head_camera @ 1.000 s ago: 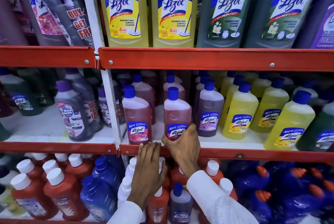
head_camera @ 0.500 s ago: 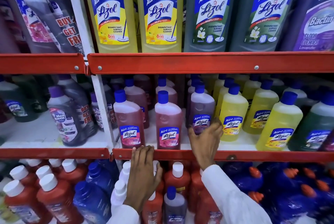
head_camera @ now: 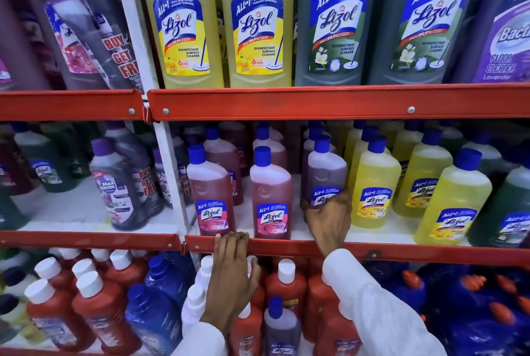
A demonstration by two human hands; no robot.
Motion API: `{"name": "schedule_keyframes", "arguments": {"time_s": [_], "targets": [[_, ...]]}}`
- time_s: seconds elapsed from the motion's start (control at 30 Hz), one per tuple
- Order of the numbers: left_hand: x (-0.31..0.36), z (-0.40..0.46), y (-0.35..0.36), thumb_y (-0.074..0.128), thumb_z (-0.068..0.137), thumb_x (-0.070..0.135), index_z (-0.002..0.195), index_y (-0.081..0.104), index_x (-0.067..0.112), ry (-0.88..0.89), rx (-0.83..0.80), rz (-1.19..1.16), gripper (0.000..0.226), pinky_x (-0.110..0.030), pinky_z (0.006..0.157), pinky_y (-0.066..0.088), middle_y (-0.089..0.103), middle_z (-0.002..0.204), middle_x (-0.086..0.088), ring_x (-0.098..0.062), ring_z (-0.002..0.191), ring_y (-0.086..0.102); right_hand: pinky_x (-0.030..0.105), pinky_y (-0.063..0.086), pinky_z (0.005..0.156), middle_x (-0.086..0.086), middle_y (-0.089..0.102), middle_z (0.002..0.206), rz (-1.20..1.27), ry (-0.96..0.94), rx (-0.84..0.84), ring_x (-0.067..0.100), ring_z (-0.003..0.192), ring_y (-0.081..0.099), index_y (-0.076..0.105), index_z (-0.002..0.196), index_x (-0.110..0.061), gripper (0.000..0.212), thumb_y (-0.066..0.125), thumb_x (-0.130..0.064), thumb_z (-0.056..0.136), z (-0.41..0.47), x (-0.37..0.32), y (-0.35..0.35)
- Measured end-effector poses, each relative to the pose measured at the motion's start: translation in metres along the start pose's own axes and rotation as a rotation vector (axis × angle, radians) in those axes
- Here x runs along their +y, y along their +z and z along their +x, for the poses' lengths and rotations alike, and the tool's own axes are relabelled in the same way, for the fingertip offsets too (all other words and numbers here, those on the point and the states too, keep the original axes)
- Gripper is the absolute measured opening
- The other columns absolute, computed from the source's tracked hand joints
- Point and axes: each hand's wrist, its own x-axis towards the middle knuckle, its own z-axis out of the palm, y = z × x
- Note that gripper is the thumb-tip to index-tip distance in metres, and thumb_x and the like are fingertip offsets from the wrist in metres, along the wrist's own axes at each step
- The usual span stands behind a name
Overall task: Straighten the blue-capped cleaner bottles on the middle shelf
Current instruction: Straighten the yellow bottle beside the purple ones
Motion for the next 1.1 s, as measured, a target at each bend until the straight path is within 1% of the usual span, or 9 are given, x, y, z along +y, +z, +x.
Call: {"name": "schedule_keyframes", "arguments": {"time_s": [0.23, 0.43, 0.57, 0.77, 0.83, 0.9, 1.0, 1.03, 1.1], "targets": [[0.000, 0.000, 0.001, 0.055, 0.085, 0.028, 0.127, 0.056, 0.010, 0.016, 0.016, -0.009, 0.045, -0.032, 0.125, 0.011, 0.061, 0.123, -0.006, -0.027, 0.124, 0.050, 0.046, 0.052, 0.087, 0.023, 0.060, 0.114, -0.075, -0.009, 0.019, 0.042, 0.105, 0.059, 0.042, 0.123, 0.001, 0.092, 0.086, -0.044, 0.057, -0.023, 0.002, -0.016], [0.001, 0.000, 0.003, 0.052, 0.086, 0.031, 0.126, 0.056, 0.010, -0.003, 0.027, -0.021, 0.046, -0.030, 0.124, 0.010, 0.061, 0.123, -0.007, -0.028, 0.124, 0.049, 0.047, 0.051, 0.090, 0.021, 0.060, 0.120, -0.080, -0.023, 0.012, 0.041, 0.109, 0.058, 0.039, 0.129, -0.001, 0.100, 0.085, -0.048, 0.054, -0.035, 0.004, -0.024], [0.001, -0.001, 0.004, 0.049, 0.087, 0.034, 0.127, 0.056, 0.010, -0.009, 0.015, 0.003, 0.047, -0.042, 0.123, 0.020, 0.060, 0.123, -0.007, -0.029, 0.124, 0.050, 0.045, 0.048, 0.093, 0.019, 0.059, 0.123, -0.087, -0.032, 0.011, 0.040, 0.113, 0.058, 0.038, 0.131, -0.001, 0.102, 0.086, -0.048, 0.055, -0.038, 0.003, -0.028], [0.001, -0.001, 0.004, 0.050, 0.086, 0.033, 0.127, 0.055, 0.009, -0.014, 0.018, 0.015, 0.047, -0.048, 0.120, 0.029, 0.060, 0.123, -0.007, -0.029, 0.124, 0.049, 0.047, 0.049, 0.096, 0.017, 0.057, 0.128, -0.092, -0.037, -0.028, 0.038, 0.117, 0.057, 0.036, 0.135, -0.004, 0.103, 0.084, -0.052, 0.057, -0.041, 0.004, -0.032], [0.002, -0.001, 0.003, 0.049, 0.086, 0.034, 0.126, 0.056, 0.009, -0.016, 0.019, 0.019, 0.048, -0.049, 0.119, 0.031, 0.060, 0.122, -0.008, -0.029, 0.124, 0.049, 0.050, 0.047, 0.100, 0.016, 0.055, 0.133, -0.050, -0.055, 0.007, 0.037, 0.122, 0.054, 0.035, 0.139, -0.006, 0.104, 0.080, -0.059, 0.061, -0.042, 0.004, -0.039], [0.001, 0.000, 0.003, 0.047, 0.086, 0.035, 0.126, 0.056, 0.009, -0.017, 0.025, 0.023, 0.048, -0.049, 0.119, 0.030, 0.060, 0.121, -0.008, -0.030, 0.123, 0.049, 0.050, 0.046, 0.102, 0.013, 0.053, 0.134, 0.032, -0.083, 0.084, 0.032, 0.123, 0.052, 0.037, 0.138, -0.010, 0.093, 0.066, -0.068, 0.072, -0.043, 0.008, -0.049], [0.002, 0.001, 0.003, 0.046, 0.085, 0.036, 0.124, 0.058, 0.009, -0.029, 0.038, 0.027, 0.049, -0.048, 0.120, 0.027, 0.061, 0.120, -0.009, -0.031, 0.122, 0.049, 0.046, 0.045, 0.095, 0.011, 0.055, 0.126, 0.192, -0.123, 0.242, 0.029, 0.115, 0.052, 0.044, 0.128, -0.013, 0.060, 0.055, -0.055, 0.087, -0.032, 0.020, -0.066], [0.003, 0.001, 0.003, 0.046, 0.085, 0.037, 0.124, 0.058, 0.009, -0.041, 0.039, 0.026, 0.049, -0.048, 0.120, 0.028, 0.061, 0.120, -0.009, -0.031, 0.122, 0.048, 0.044, 0.044, 0.094, 0.013, 0.054, 0.125, 0.190, -0.112, 0.283, 0.030, 0.114, 0.050, 0.044, 0.128, -0.011, 0.057, 0.057, -0.050, 0.088, -0.024, 0.025, -0.069], [0.006, 0.001, 0.003, 0.046, 0.085, 0.037, 0.124, 0.057, 0.010, -0.058, 0.037, 0.021, 0.049, -0.049, 0.120, 0.029, 0.060, 0.120, -0.009, -0.030, 0.123, 0.046, 0.046, 0.043, 0.095, 0.019, 0.050, 0.129, 0.107, -0.051, 0.293, 0.035, 0.117, 0.047, 0.040, 0.133, -0.005, 0.069, 0.066, -0.045, 0.084, -0.001, 0.035, -0.072]]}}
